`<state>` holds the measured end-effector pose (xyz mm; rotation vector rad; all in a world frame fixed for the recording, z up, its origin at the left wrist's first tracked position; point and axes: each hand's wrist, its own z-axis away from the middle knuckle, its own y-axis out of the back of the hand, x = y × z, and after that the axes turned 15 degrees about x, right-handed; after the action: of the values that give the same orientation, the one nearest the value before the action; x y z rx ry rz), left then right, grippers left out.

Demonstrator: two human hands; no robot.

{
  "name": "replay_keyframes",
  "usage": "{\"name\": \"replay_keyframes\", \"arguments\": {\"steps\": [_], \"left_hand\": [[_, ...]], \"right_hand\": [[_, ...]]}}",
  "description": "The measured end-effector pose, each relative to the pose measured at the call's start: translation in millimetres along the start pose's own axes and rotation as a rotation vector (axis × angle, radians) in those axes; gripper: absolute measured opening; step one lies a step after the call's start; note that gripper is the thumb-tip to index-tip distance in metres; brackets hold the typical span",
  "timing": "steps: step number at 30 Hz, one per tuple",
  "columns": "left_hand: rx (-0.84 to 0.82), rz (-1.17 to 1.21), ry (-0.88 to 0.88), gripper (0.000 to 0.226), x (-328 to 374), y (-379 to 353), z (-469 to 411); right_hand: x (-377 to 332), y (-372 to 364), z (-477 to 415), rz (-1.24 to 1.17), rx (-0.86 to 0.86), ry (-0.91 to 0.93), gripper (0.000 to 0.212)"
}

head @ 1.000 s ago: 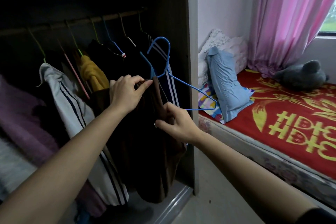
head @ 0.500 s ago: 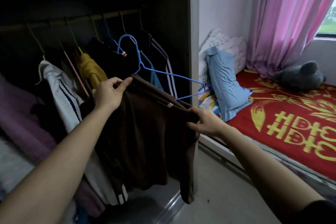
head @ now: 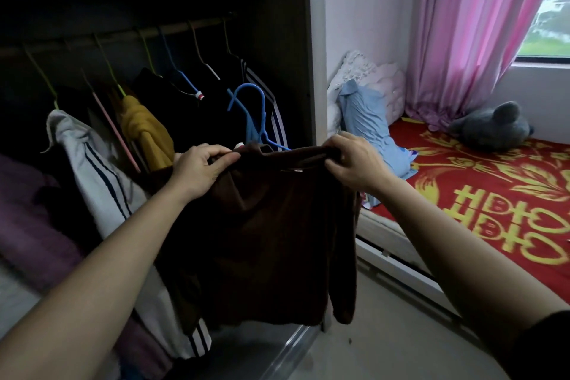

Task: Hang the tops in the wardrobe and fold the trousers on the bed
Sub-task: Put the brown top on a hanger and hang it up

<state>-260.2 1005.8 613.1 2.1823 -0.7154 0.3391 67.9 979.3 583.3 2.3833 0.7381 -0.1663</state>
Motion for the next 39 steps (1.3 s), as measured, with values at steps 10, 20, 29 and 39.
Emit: {"name": "replay_keyframes", "arguments": {"steps": [10, 20, 29, 39], "left_hand": [[-0.097, 0.353, 0.164, 0.037, 3, -32, 1], [0.056, 0.431, 0.227, 0.011, -4, -13, -3], [-0.034, 0.442, 0.191, 0.009, -18, 2, -2], [-0.167, 0.470, 0.190, 0.014, -30, 10, 3]], "right_hand": [[-32, 0, -35, -0.132, -0.225, -0.081, 0.032], [1, 11, -38, 0.135, -0.443, -0.067, 0.033], [-37, 15, -62, -0.130, -0.370, -0.058, 0.031], [-81, 14, -81, -0.230, -0.338, -0.214, 0.025]]}}
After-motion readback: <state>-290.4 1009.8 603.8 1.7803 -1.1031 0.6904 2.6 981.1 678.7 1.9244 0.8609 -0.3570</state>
